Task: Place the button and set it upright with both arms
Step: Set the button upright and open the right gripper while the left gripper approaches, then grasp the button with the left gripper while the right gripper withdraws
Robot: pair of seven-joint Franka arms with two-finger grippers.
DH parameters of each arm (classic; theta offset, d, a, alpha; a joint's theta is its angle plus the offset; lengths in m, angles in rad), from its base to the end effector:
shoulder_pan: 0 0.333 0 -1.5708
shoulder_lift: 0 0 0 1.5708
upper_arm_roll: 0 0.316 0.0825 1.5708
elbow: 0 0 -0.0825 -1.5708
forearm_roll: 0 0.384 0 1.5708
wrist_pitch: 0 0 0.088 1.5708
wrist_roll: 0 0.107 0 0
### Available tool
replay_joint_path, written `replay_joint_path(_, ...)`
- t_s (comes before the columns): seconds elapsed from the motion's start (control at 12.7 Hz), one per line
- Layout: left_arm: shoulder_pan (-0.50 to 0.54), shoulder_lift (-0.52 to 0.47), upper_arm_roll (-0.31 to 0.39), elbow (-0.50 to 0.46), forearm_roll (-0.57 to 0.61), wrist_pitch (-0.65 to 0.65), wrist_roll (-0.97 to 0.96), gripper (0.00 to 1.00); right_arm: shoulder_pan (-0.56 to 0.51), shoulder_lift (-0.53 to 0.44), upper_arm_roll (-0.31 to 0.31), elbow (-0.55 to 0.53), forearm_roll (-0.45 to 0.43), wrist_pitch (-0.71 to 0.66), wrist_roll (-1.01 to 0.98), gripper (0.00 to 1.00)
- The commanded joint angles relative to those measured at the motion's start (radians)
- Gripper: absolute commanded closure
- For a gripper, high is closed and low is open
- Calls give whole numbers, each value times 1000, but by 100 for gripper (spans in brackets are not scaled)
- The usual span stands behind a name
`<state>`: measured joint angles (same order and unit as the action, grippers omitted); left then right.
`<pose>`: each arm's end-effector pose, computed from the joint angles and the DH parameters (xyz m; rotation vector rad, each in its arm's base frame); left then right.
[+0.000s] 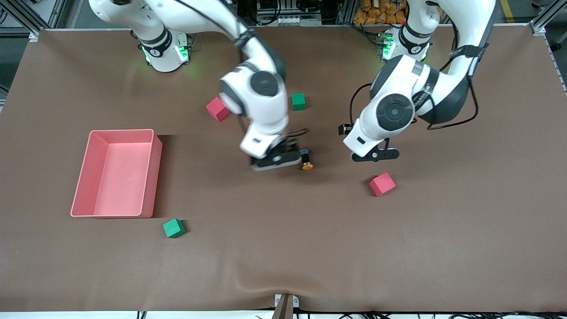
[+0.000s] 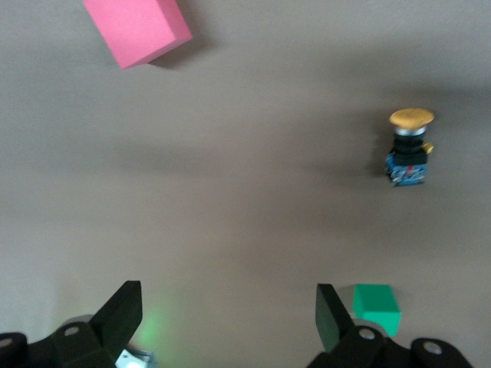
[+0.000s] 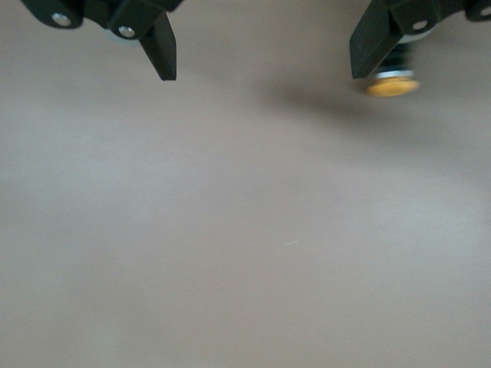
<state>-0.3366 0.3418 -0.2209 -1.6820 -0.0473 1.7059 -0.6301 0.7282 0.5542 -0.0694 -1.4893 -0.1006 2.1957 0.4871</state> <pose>0.5254 -0.3193 0.3851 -3.0252 -0.1320 0.4953 0.5655 0.4443 0.3655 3.0857 0.3682 0.3029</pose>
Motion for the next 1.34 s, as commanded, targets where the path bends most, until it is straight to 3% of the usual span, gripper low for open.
replay_joint_path(0.0, -64, 144, 5, 154, -14, -6, -120, 0, -139, -106, 26, -83, -8, -56, -126, 0)
replay_joint_path(0.24, -111, 316, 3, 330, -60, 23, -194, 0, -268, -169, 26, -85, -8, -105, -149, 0)
replay_joint_path(0.63, -165, 437, 5, 329, -65, 181, -258, 0, -473, -364, 33, -88, -8, -324, -303, 0)
replay_joint_path(0.87, -190, 470, 5, 328, -66, 184, -281, 4, -642, -479, 135, -89, -8, -482, -387, 0)
replay_joint_path(0.94, -193, 483, 5, 328, -66, 182, -295, 5, -671, -525, 161, -91, -8, -529, -389, 0)
replay_joint_path(1.26, -205, 519, 5, 320, -68, 238, -319, 10, -733, -649, 169, -131, -7, -646, -390, 0)
